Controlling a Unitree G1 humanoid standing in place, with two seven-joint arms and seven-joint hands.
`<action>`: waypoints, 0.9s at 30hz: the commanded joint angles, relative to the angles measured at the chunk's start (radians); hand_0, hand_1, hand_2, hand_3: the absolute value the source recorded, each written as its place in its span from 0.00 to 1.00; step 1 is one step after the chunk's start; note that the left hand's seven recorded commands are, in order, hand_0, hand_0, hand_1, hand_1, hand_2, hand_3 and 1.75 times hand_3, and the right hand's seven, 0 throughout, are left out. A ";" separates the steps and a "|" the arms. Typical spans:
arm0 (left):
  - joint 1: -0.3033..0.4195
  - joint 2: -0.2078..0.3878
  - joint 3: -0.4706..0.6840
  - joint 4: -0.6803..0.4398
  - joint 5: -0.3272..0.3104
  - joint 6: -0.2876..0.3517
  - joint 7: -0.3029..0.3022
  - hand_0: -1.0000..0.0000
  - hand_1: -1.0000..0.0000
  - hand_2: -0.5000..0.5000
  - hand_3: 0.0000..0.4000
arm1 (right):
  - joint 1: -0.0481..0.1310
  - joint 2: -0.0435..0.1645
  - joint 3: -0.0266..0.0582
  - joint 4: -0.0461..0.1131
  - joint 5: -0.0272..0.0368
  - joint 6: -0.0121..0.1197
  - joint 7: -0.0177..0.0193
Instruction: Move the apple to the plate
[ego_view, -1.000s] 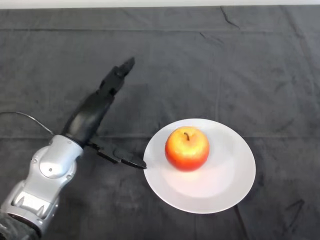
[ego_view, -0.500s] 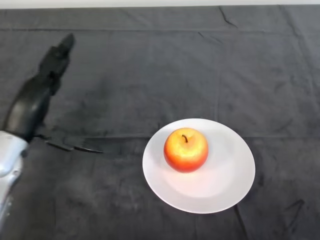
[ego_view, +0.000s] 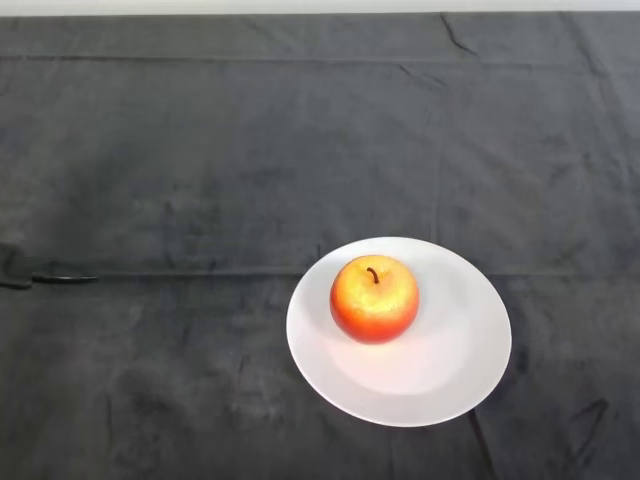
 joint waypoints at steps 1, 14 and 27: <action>0.028 0.069 0.045 0.051 -0.032 -0.029 -0.007 1.00 1.00 0.50 0.00 | -0.003 -0.019 -0.0075 -0.021 0.0209 0.002 -0.0058; 0.021 0.119 0.168 0.262 -0.065 -0.121 -0.031 1.00 1.00 0.50 0.00 | -0.006 -0.022 -0.0076 -0.015 0.0205 0.003 -0.0034; 0.068 0.184 0.289 0.426 -0.118 -0.170 -0.056 1.00 1.00 0.50 0.00 | -0.008 -0.025 -0.0077 -0.008 0.0197 0.004 -0.0004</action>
